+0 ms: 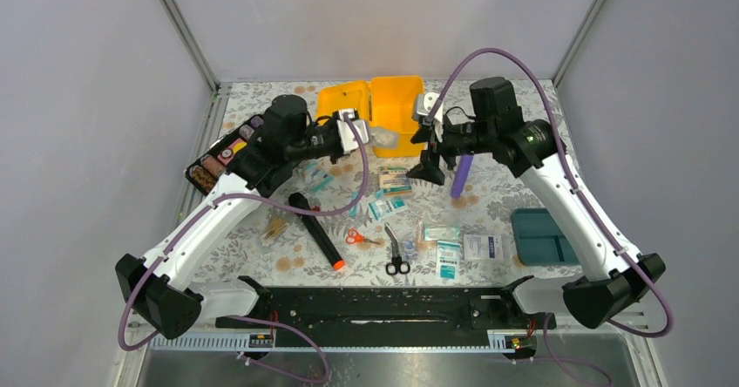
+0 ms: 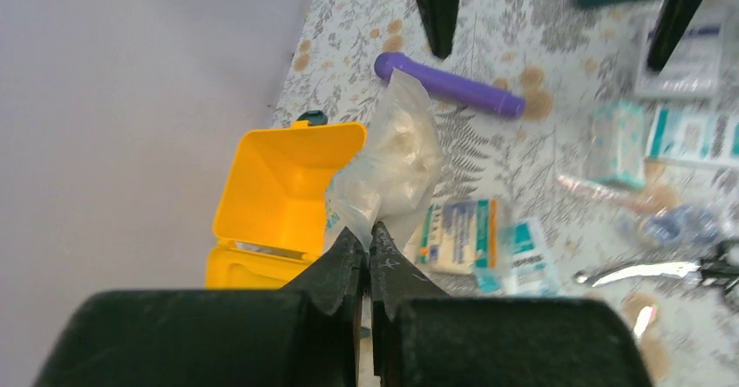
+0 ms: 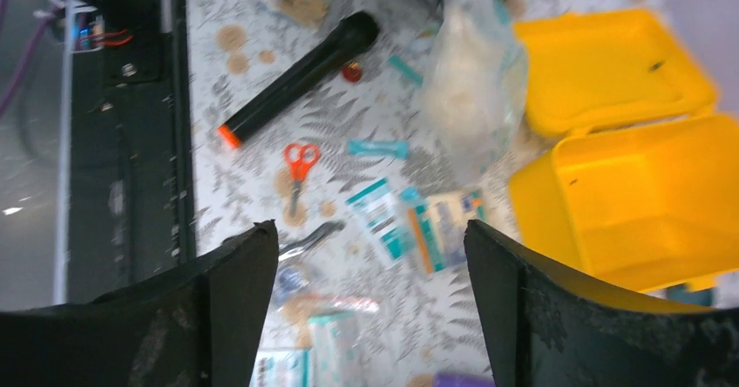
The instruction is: Organize the medicine kit
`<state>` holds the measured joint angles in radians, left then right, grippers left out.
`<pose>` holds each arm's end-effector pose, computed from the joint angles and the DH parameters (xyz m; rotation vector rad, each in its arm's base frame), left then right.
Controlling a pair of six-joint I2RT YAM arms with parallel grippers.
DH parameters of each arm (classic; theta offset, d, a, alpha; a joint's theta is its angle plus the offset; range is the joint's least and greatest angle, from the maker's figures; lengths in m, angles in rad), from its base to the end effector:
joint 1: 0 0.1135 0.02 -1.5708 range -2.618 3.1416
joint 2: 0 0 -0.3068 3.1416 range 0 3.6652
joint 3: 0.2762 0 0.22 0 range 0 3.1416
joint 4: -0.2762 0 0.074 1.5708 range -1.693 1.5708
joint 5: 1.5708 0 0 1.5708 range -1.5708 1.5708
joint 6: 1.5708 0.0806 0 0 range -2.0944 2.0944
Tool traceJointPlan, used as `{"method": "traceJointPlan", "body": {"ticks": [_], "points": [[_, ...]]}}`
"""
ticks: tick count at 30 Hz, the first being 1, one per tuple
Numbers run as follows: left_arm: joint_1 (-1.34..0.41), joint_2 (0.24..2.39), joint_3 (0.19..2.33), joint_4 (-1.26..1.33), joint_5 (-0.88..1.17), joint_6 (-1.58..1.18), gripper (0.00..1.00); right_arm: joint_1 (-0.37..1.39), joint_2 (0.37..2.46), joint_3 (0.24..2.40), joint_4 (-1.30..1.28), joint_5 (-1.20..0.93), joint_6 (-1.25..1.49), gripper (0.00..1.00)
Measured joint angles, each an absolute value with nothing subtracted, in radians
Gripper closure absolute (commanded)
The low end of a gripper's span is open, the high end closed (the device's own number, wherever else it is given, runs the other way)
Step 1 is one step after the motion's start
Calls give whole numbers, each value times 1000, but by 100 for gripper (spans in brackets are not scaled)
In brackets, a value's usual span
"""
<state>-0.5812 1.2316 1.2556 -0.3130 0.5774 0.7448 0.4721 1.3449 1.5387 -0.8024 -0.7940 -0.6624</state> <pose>0.1963 -0.1816 0.4275 1.4133 1.1659 -0.4205 0.2005 0.1669 0.4375 -1.4544 1.4623 0.7409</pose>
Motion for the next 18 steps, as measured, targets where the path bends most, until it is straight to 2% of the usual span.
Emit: {"method": "traceJointPlan", "body": {"ticks": [5,10,12,15,17,18], "points": [[-581,1232,1256,-282,564,546,100,505,1342,1504,-579,-746,-610,31],[-581,1232,1256,-281,565,457,100,505,1410,1522,-495,-742,-568,46],[-581,1232,1256,-281,565,439,100,505,1429,1527,-482,-742,-557,59],[-581,1232,1256,-282,564,422,100,505,1450,1538,-477,-743,-534,88],[-581,1232,1256,-282,559,417,100,505,1452,1540,-476,-742,-517,100],[-581,1232,1255,-282,554,415,100,505,1452,1540,-475,-742,-513,100]]}}
